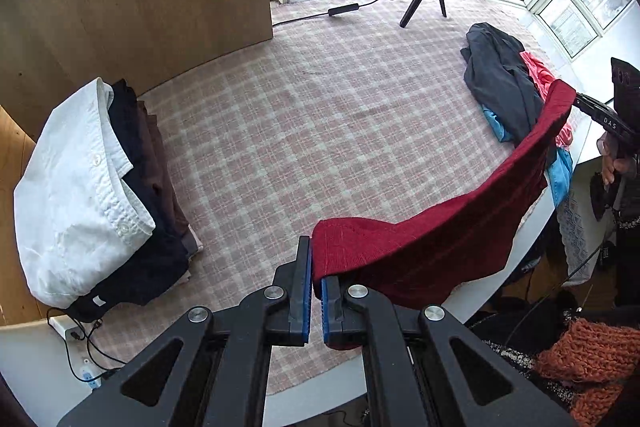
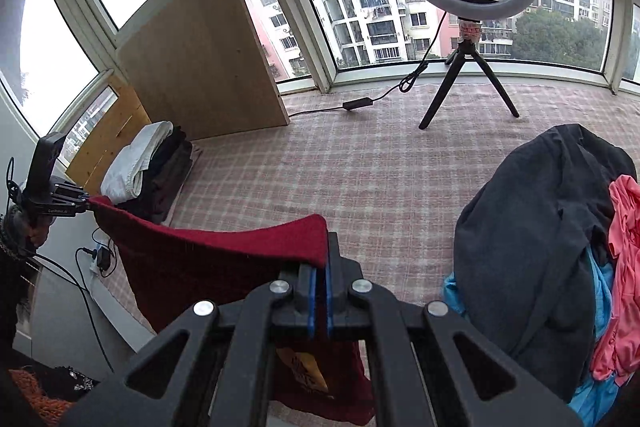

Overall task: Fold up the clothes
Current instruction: 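Lift and stretch the dark-red garment between both grippers, then lower it flat, then open both grippers and release the flattened dark-red garment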

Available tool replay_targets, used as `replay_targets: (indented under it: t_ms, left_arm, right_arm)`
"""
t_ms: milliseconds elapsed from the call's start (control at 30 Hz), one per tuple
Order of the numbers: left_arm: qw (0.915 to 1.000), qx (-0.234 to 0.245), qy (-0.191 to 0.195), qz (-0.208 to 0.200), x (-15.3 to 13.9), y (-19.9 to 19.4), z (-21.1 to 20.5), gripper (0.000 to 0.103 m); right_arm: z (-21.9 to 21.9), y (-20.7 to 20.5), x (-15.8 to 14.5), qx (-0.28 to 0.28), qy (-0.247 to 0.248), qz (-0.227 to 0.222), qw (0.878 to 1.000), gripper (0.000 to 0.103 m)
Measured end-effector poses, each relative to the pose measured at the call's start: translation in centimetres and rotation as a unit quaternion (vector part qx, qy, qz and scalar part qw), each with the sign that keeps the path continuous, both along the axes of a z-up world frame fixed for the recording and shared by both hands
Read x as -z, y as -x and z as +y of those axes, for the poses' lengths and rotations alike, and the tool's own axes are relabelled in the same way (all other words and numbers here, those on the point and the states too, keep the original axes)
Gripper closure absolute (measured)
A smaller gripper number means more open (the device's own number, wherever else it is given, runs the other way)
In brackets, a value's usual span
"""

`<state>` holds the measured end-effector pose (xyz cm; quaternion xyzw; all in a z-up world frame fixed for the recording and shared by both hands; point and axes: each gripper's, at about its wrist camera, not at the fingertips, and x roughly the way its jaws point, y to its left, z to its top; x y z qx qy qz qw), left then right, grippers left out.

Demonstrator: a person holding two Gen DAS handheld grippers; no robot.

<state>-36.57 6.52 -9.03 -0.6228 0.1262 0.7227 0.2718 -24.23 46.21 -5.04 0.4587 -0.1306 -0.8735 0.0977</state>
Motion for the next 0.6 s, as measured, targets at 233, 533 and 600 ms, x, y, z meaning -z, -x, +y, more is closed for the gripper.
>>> replay_targets:
  t_ms: [233,533,600]
  left_arm:
    - [0.9889,-0.055,0.074,-0.116,15.0,10.7,3.7,0.087]
    - [0.9959,-0.026,0.044,-0.075,11.1,9.5,3.3,0.062]
    - [0.9964,-0.034,0.046,-0.063,10.9,8.4,2.2,0.062]
  right_arm:
    - [0.5,15.0,15.9,0.006,-0.067,-0.223,0.972,0.088]
    - [0.1,12.3,13.1,-0.057,-0.075,-0.145,0.985,0.062]
    - [0.0,11.7,12.4,-0.071,-0.076,-0.127,0.986,0.062]
